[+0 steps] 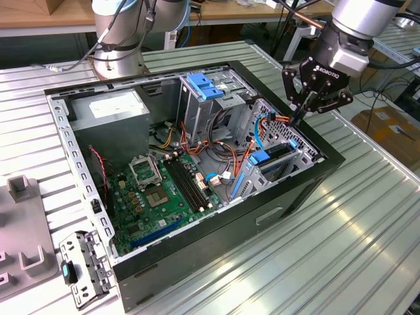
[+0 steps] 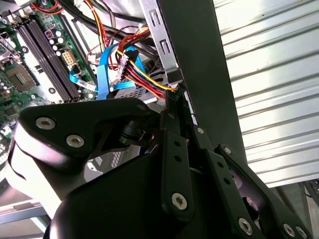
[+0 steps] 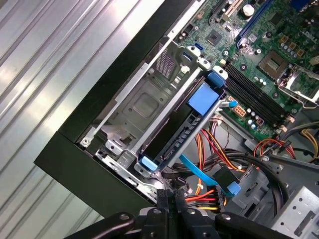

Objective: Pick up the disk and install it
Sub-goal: 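Insert the first disk wire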

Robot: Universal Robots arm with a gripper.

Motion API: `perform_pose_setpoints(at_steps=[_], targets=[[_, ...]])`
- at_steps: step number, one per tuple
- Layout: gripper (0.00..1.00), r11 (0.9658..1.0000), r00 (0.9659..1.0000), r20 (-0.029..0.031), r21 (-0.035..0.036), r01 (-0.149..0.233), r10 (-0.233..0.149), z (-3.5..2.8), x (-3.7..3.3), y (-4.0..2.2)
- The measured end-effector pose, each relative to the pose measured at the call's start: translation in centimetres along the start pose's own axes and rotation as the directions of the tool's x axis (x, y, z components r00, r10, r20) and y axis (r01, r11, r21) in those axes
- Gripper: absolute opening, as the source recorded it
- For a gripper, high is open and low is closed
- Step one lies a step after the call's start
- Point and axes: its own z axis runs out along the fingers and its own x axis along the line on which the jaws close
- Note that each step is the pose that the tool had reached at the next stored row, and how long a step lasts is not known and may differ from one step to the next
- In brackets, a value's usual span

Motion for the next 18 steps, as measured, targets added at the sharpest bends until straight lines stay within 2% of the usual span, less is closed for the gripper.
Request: perform_pose_setpoints(at_steps=[4, 6, 8, 10, 15, 18], targets=[[0.16, 0.9988, 0.9988, 0.0015, 0.0015, -0.050, 0.050, 0.00, 0.00, 0.00], [0.16, 0.9973, 0.9973, 0.0023, 0.0022, -0.073, 0.073, 0.00, 0.00, 0.00], [0.16, 0.9944, 0.9944, 0.0034, 0.0031, -0.105, 0.105, 0.00, 0.00, 0.00], [0.16, 0.9931, 0.9931, 0.0038, 0.0035, -0.117, 0.117, 0.01, -0.01, 0.05], [0.16, 0.9922, 0.9922, 0.0040, 0.0037, -0.125, 0.125, 0.02, -0.20, 0.33], [0.16, 0.9871, 0.9871, 0.0053, 0.0046, -0.160, 0.160, 0.02, -0.20, 0.32]])
